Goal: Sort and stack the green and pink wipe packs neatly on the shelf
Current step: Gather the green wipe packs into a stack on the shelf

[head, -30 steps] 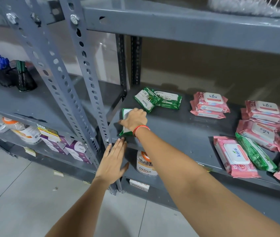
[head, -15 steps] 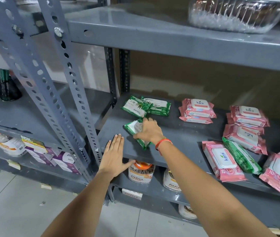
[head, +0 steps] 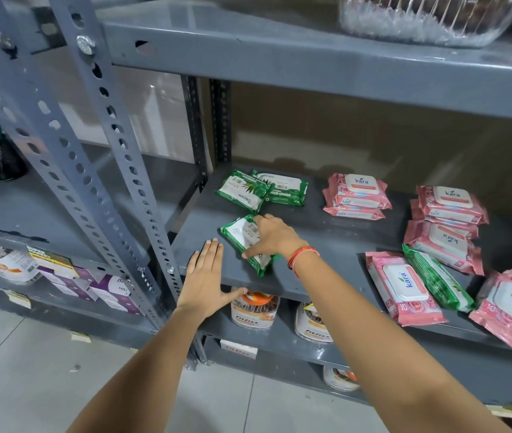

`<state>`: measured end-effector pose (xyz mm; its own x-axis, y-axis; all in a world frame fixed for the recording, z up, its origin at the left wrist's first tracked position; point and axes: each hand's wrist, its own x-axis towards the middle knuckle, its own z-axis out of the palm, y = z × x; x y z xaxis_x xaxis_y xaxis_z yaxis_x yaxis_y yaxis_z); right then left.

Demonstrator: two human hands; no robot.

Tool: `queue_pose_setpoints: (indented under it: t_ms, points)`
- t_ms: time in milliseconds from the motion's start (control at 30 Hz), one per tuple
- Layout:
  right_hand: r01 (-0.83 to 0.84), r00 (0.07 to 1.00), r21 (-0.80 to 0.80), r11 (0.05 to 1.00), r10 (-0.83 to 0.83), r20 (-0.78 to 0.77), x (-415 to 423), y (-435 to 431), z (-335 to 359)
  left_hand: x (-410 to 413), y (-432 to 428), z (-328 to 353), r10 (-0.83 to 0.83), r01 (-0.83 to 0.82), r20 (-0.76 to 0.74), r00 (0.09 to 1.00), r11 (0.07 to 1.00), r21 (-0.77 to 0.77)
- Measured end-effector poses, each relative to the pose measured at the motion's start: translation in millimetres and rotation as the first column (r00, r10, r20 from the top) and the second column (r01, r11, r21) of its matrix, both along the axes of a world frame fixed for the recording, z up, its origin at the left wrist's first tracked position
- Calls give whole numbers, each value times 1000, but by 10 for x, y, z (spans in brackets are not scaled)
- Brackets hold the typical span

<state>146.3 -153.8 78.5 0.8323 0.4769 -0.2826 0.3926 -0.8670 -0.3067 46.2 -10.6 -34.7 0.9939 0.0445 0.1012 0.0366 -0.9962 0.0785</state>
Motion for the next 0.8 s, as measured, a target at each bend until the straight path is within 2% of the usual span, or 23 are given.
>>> queue_pose_setpoints:
  t_ms: [167, 267, 367, 467, 533, 600, 633, 700, 767, 800]
  points:
    - [16, 1000, -48, 999, -16, 12, -41, -2, 62, -5, -12, 24, 6, -6, 3, 1000, 1000, -13]
    - [170, 982, -46, 984, -166, 90, -174, 32, 1, -17, -13, 26, 5, -5, 2, 1000, 1000, -14]
    - [367, 925, -41, 929, -360, 120, -282, 123, -75, -15, -20, 34, 11, -12, -5, 1000, 1000, -25]
    - [404, 912, 29, 914, -405, 61, -257, 76, -12, -25, -30, 53, 13, -13, -19, 1000, 1000, -28]
    - [309, 951, 33, 951, -309, -9, -181, -61, 138, -32, -25, 56, 13, -14, -19, 1000, 1000, -27]
    - [46, 996, -51, 998, -50, -78, -84, -215, 303, -29, -15, 45, 14, -14, -16, 1000, 1000, -17]
    - [-116, 989, -121, 986, 103, -110, -29, -269, 366, -26, -15, 36, 16, -16, -17, 1000, 1000, -9]
    - [-356, 934, -251, 900, 332, -135, 39, -307, 390, -23, -13, 26, 17, -17, -16, 1000, 1000, 4]
    - [-450, 891, -332, 829, 440, -110, 76, -323, 307, -18, -7, 19, 13, -13, -10, 1000, 1000, 4]
    - [-457, 886, -326, 828, 455, -88, 90, -340, 250, -17, -6, 16, 9, -9, -9, 1000, 1000, 4]
